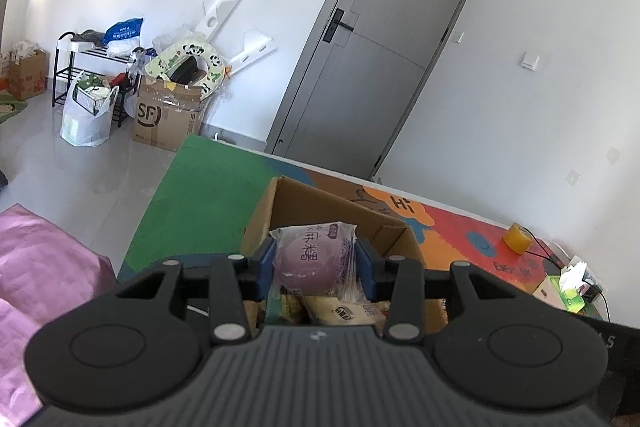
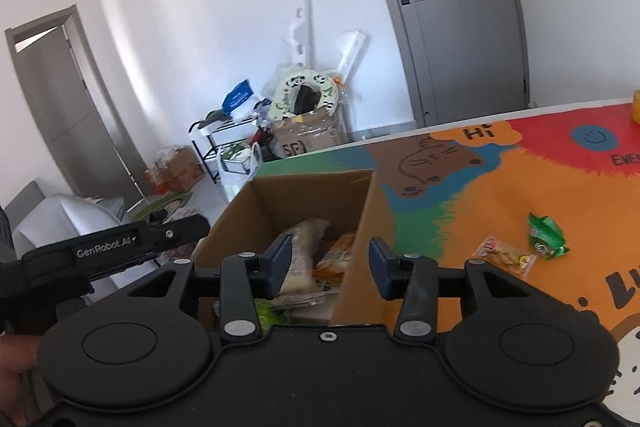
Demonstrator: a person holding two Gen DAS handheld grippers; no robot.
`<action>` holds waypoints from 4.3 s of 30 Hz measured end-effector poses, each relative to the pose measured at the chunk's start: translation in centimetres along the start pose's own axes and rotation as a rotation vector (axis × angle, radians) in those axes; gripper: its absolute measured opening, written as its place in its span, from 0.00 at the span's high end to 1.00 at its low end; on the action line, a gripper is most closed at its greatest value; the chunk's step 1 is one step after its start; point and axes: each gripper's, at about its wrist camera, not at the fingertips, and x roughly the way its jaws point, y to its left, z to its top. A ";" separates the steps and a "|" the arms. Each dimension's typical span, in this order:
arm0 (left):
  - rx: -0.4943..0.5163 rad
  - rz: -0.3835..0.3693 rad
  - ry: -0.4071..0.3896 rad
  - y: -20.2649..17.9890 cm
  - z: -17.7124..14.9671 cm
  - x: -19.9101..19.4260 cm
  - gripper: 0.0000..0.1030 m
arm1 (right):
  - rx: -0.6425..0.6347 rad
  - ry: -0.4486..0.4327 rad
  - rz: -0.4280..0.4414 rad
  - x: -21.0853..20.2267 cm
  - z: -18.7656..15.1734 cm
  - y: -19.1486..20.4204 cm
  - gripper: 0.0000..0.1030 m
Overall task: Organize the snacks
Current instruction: 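Carry both held snacks over the cardboard box and open both tools, then move both tools back over the green packet and bread stick pack, then grasp the green packet with the right tool while the left tool grasps the bread stick pack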
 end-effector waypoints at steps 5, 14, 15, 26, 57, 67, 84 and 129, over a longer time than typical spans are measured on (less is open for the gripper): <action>-0.008 0.015 0.015 0.0 0.1 0.9 0.45 | 0.026 -0.007 -0.024 0.1 -0.1 -1.3 0.57; 0.044 0.009 0.013 -1.9 -0.5 0.0 0.25 | 0.069 -0.040 -0.069 -1.1 -0.6 -4.4 0.52; 0.052 0.009 0.013 -2.3 -0.6 0.0 0.25 | 0.084 -0.041 -0.077 -1.3 -0.7 -4.9 0.52; 0.147 0.012 0.038 -7.0 -2.0 0.0 0.16 | 0.167 -0.075 -0.089 -4.1 -1.8 -9.2 0.33; 0.251 -0.033 0.111 -18.5 -6.5 7.6 0.15 | 0.318 -0.060 -0.090 -4.9 -3.7 -22.2 0.33; 0.203 0.001 0.171 -18.7 -6.8 11.4 0.51 | 0.285 0.009 -0.025 -0.4 -1.6 -22.5 0.35; 0.129 0.079 0.205 -17.4 -6.6 15.0 0.58 | 0.218 0.116 0.032 6.9 -0.5 -21.3 0.49; 0.238 0.021 0.252 -20.2 -11.1 15.1 0.84 | 0.322 0.008 -0.071 -0.2 -3.6 -24.0 0.63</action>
